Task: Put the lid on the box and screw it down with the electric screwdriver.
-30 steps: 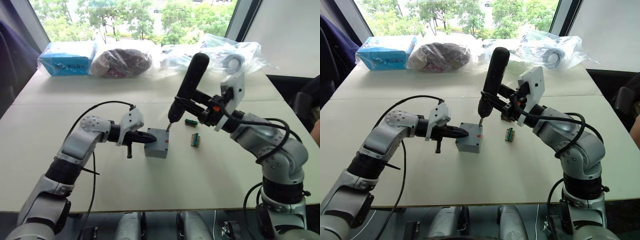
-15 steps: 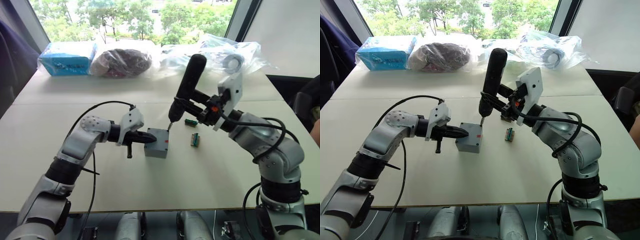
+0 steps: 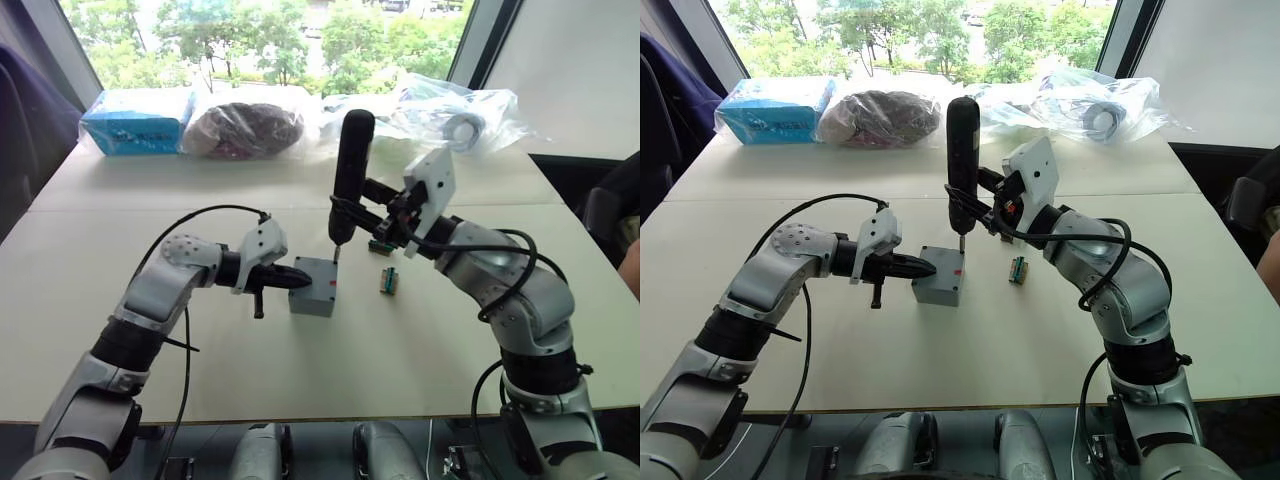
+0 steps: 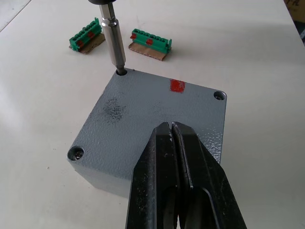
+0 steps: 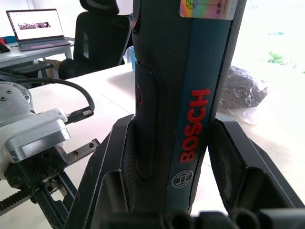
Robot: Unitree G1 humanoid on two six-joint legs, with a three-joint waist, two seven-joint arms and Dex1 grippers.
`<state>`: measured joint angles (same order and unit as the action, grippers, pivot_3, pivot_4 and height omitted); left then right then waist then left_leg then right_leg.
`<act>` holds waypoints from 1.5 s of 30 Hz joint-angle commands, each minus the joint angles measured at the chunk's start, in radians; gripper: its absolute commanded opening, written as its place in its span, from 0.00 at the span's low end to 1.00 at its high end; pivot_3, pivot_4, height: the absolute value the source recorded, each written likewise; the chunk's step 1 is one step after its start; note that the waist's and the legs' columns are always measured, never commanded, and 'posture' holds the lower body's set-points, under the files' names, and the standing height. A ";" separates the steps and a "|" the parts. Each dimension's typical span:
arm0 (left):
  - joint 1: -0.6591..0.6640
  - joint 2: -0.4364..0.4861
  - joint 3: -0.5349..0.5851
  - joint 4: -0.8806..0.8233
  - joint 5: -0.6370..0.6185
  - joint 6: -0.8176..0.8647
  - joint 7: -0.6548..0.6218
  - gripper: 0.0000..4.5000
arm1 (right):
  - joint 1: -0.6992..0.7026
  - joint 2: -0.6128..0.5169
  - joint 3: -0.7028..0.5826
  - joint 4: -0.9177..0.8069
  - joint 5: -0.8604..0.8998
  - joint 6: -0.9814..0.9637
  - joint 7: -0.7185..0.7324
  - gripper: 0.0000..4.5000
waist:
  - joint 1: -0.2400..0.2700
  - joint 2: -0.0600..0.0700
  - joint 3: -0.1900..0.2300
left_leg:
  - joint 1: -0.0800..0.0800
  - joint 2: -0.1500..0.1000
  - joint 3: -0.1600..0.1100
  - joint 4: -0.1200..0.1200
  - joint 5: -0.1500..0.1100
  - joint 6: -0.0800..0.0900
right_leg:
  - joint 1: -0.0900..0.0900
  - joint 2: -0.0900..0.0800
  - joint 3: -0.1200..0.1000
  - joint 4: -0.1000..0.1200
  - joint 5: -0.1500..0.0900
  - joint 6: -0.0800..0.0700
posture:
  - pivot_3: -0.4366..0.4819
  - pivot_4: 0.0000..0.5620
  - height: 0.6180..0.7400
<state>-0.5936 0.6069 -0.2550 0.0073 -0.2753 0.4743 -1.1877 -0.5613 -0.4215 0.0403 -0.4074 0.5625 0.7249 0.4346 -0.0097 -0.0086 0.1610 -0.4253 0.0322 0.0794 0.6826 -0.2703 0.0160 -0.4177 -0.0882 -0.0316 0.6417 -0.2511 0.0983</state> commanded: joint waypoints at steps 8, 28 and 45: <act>0.041 0.005 -0.021 0.035 0.035 -0.039 0.004 0.00 | 0.031 0.017 0.026 0.069 -0.044 0.055 -0.037 0.43 | -0.002 0.000 -0.001 | 0.011 0.001 0.000 -0.002 -0.001 0.001 | 0.010 0.000 0.000 -0.003 -0.001 -0.002 | 0.48 0.27 1.00; 0.059 0.009 -0.027 0.020 0.038 -0.032 0.016 0.00 | 0.094 0.042 0.068 0.089 -0.084 0.070 -0.056 0.43 | -0.002 -0.003 -0.025 | 0.017 0.002 0.000 -0.012 -0.002 0.002 | 0.016 -0.002 0.000 -0.010 -0.002 -0.004 | 0.48 0.27 1.00; 0.053 0.007 -0.032 0.021 0.047 -0.024 0.015 0.00 | 0.125 0.060 0.084 0.093 -0.074 0.094 -0.058 0.43 | -0.003 -0.002 -0.029 | 0.019 0.000 0.001 -0.017 -0.002 0.002 | 0.015 -0.007 -0.001 -0.011 -0.005 -0.009 | 0.48 0.27 1.00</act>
<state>-0.5499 0.6068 -0.2628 0.0203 -0.2525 0.4349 -1.1750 -0.5125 -0.3526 0.0564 -0.3890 0.5147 0.7311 0.3696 -0.0126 -0.0106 0.1316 -0.4063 0.0324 0.0803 0.6659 -0.2721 0.0181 -0.4025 -0.0958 -0.0326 0.6303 -0.2559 0.0894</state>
